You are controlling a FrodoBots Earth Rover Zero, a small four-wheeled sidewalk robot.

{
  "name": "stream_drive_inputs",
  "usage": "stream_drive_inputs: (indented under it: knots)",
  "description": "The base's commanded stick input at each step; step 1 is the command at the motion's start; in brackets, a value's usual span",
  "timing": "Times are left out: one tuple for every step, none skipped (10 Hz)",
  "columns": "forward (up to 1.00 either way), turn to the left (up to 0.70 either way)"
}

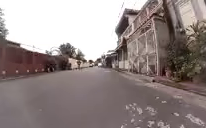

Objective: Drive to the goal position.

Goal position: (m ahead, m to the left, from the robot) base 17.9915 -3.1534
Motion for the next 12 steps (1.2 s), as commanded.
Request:
stream_drive_inputs:
  knots:
    - [0.7,0.0]
    - [0.7,0.0]
    - [0.7,0.0]
    - [0.7,0.0]
    - [0.7,0.0]
    - [0.7,0.0]
    - [0.7,0.0]
    - [0.7,0.0]
    - [0.7,0.0]
    - [0.7,0.0]
    - [0.7,0.0]
    - [0.7,0.0]
